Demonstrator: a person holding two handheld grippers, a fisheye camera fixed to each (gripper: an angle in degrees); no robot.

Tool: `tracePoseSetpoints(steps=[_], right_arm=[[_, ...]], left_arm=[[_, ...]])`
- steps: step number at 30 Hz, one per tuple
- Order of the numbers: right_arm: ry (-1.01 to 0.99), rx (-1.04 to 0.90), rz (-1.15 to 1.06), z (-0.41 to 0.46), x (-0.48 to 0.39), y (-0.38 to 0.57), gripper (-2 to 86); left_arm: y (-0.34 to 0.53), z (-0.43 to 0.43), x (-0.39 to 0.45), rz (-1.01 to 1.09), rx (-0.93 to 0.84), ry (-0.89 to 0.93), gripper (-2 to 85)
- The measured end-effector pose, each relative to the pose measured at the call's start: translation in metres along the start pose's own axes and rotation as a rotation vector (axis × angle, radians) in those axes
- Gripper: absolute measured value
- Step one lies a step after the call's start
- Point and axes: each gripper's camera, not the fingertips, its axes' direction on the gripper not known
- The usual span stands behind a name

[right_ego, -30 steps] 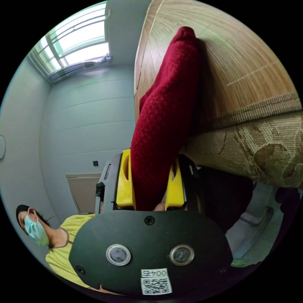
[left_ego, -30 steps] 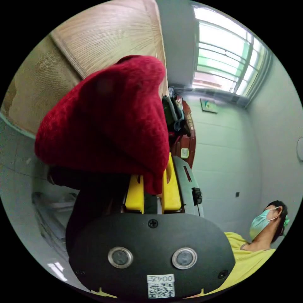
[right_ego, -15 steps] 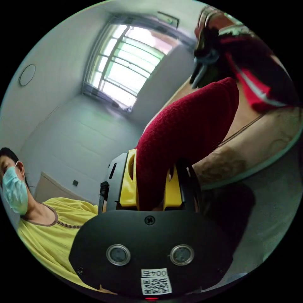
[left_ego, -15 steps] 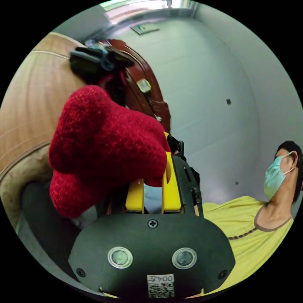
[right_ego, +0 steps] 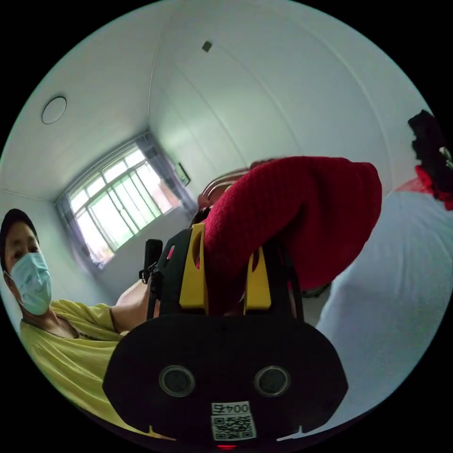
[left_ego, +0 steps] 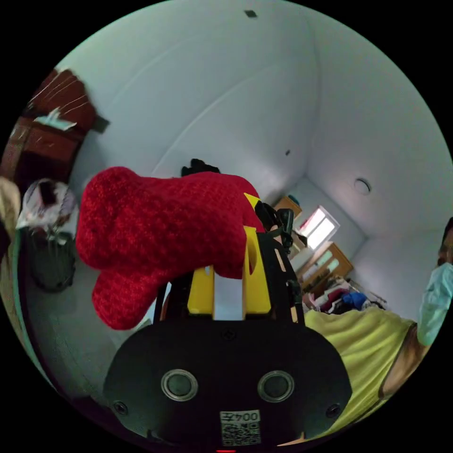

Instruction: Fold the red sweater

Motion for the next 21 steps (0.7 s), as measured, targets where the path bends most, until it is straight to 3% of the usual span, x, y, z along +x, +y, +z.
tracePoseSetpoints(steps=[2,5,7,10,15,21], right_arm=[[0.088,0.065,0.064,-0.066,0.023,-0.012,12.4],[0.245,0.060,0.263,-0.124,0.075,0.014,13.0],[0.292,0.014,0.490,-0.147,0.128,0.057,13.4],[0.530,-0.030,0.761,-0.173,0.177,0.140,13.3],[0.569,0.109,0.757,-0.194,0.152,0.182,12.1],[1.022,0.170,0.502,-0.185,0.046,0.131,4.3]], left_arm=[[-0.037,0.058,-0.006,-0.025,-0.101,0.130,11.6],[-0.015,0.096,-0.035,-0.104,-0.212,0.125,11.7],[0.016,0.095,-0.063,-0.180,-0.235,0.115,11.5],[0.063,0.064,-0.114,-0.324,-0.224,0.112,10.4],[0.098,-0.032,-0.152,-0.385,-0.110,-0.031,8.7],[0.155,-0.173,-0.125,-0.327,0.116,-0.361,7.1]])
